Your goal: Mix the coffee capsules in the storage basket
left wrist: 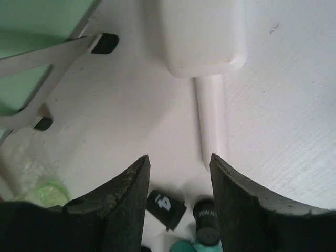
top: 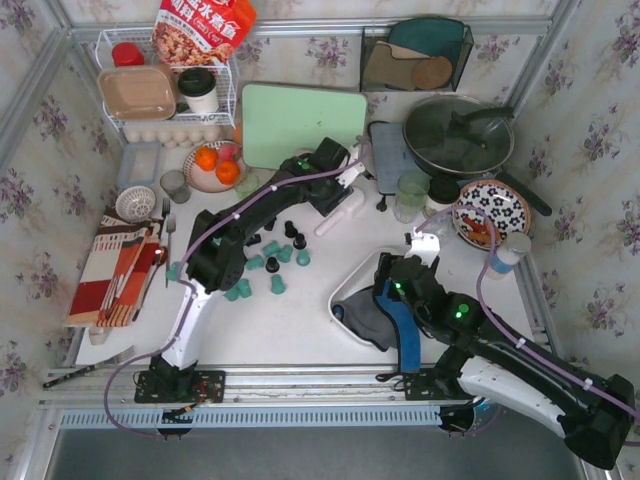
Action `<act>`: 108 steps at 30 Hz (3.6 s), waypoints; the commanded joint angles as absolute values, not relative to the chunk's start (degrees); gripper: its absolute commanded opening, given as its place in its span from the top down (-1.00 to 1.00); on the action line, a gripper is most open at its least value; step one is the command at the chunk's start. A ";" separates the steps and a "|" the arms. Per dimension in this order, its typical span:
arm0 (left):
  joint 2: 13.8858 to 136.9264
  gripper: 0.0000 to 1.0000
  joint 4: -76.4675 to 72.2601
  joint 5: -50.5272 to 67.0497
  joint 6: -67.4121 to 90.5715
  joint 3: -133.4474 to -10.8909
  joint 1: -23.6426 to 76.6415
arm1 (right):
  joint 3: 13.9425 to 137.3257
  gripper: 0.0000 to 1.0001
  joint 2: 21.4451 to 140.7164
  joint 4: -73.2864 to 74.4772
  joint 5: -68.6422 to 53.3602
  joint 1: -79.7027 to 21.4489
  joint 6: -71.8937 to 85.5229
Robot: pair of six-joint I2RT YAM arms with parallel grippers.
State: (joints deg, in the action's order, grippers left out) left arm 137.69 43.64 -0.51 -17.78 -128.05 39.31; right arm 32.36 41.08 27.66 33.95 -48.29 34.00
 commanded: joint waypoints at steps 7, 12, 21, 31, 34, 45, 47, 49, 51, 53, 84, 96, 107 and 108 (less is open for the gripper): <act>111.78 -0.04 26.00 -8.67 -11.98 -99.58 45.62 | 32.24 -0.55 44.35 34.34 34.66 -48.34 45.22; 98.74 -0.06 26.84 -10.78 -7.41 -87.95 47.58 | 35.07 -0.58 42.66 47.03 40.64 -48.34 59.55; 81.77 -0.26 35.04 -11.50 1.33 -76.26 48.79 | 40.16 -0.52 44.73 66.74 41.01 -48.34 78.63; 66.82 -0.35 39.78 -11.72 4.29 -69.71 51.00 | 35.16 -0.31 53.30 56.02 34.76 -48.34 74.24; 63.65 -0.38 42.36 -11.81 5.27 -69.92 52.02 | 36.05 -0.21 55.98 54.09 33.07 -48.34 72.54; 55.42 -0.49 49.10 -12.19 8.04 -69.32 52.56 | 45.48 0.64 59.71 58.95 30.77 -48.33 63.63; 54.74 -0.49 49.13 -13.27 7.77 -68.82 52.56 | 46.18 0.83 59.39 58.80 29.89 -48.34 62.57; 54.54 -0.49 49.63 -14.34 7.61 -68.84 52.56 | 47.09 1.00 59.21 58.61 29.58 -48.34 61.48; 54.53 -0.49 49.68 -14.77 7.43 -68.97 52.60 | 47.92 1.00 59.15 57.86 29.19 -48.34 60.26; 54.74 -0.49 49.52 -14.88 7.23 -69.08 52.56 | 48.77 1.00 59.11 56.96 28.79 -48.34 58.84; 56.68 -0.50 52.23 -15.55 2.06 -67.73 52.56 | 51.43 1.00 31.39 -6.55 97.12 -41.64 -10.16; 55.73 -0.49 51.98 -14.06 2.57 -67.05 52.56 | 33.31 1.00 36.23 -21.63 95.12 -31.93 -18.45; 56.19 -0.49 51.75 -14.14 2.53 -66.94 52.56 | 19.27 0.56 48.62 -96.44 97.15 -24.58 -68.46; 56.31 -0.50 51.79 -14.08 2.54 -66.94 52.56 | 19.46 0.25 50.77 -102.13 97.29 -24.53 -72.92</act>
State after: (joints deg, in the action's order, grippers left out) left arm 56.01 52.84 -14.06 2.66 -66.81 52.51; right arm 19.75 46.02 -68.23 90.02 -24.77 -50.57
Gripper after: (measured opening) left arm 0.748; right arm 0.144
